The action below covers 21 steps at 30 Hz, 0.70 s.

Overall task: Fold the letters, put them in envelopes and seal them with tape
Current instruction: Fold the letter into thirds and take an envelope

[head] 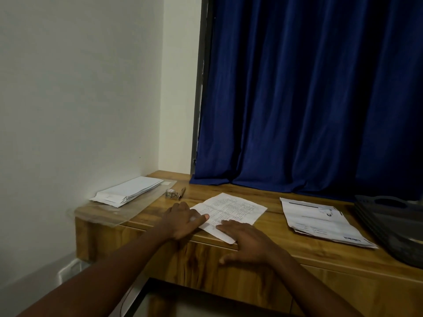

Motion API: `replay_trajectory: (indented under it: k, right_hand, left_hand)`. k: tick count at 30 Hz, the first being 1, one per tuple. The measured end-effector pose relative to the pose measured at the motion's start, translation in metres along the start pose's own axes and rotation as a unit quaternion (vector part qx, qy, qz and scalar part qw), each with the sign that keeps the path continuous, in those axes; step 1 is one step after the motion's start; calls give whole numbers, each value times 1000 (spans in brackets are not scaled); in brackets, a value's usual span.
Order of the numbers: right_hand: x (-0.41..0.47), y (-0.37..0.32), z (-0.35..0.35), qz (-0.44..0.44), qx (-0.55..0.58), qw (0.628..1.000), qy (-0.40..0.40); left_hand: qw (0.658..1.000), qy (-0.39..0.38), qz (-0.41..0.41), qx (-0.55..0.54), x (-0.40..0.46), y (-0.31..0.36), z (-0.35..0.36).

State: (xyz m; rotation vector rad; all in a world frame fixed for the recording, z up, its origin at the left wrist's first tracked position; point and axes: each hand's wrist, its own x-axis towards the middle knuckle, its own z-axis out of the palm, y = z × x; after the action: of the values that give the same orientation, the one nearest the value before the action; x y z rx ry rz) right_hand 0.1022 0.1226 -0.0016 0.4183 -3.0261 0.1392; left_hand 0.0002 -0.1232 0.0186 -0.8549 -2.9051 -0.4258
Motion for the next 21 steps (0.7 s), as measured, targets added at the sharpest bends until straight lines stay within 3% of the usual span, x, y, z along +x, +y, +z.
replay_trajectory:
  k: [3,6,12,16,21]
  right_hand:
    - [-7,11,0,-4,15,999,46]
    - [-18,19,-4,10,132,987,86]
    - [-32,31,-18,23,367,917,152]
    - [-24,42,-21,81,459,864,189]
    - [4,55,-36,134,558,792,208]
  left_hand:
    - [996,6,28,-83,-5,-13,-3]
    - [981,-3,43,-189,-10,-21,-3]
    - [936,4,34,-351,-1,-11,-15]
    - [928,6,85,-362,15,-6,-8]
    - [914,20,37,-403,40,-4,-2]
